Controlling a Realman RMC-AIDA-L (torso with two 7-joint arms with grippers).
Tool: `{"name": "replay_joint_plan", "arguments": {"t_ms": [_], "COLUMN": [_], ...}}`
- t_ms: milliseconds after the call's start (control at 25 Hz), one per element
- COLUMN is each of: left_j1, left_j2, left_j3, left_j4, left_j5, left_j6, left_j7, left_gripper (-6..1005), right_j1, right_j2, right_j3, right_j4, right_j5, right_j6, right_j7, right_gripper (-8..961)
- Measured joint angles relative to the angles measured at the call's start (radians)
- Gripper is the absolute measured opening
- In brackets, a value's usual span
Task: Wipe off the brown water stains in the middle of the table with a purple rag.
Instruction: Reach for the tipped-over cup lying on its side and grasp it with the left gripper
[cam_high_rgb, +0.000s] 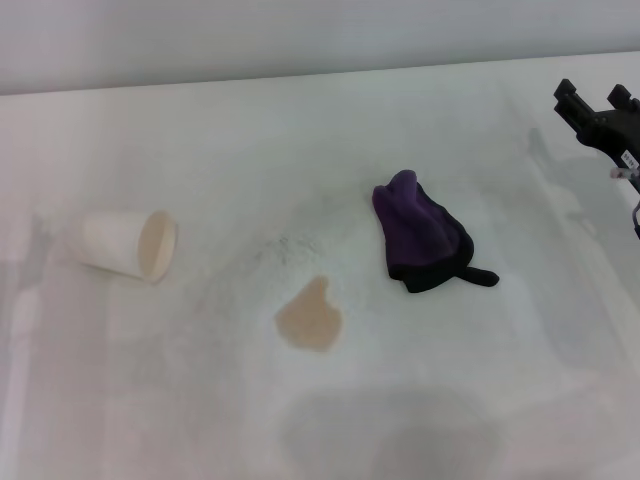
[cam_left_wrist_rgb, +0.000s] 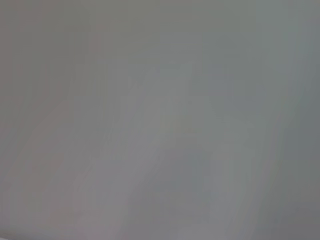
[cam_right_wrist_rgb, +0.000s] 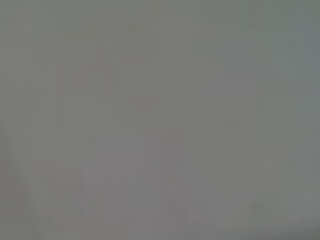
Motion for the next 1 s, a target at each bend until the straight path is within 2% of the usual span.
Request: {"name": "replay_joint_plan", "arguments": {"t_ms": [760,1000], "left_j1": [0.002,-0.023], "left_j2": [-0.002,0.011], "left_j3": [-0.007,-0.024], "left_j4": [-0.002,-0.049], "left_j5": [-0.009,0.022], "left_j6": [0.007,0.057], "left_j7": [0.008,-0.029], "left_gripper": [890,891], "right_j1": [0.001,0.003], "right_j2": [0.0,0.0], "right_j3": [0.0,0.0], "right_j4": [0.0,0.0], "right_j5": [0.0,0.0], "right_j6": [0.0,-0.001], "right_j7": [0.0,0.0], "right_gripper": [857,857]}}
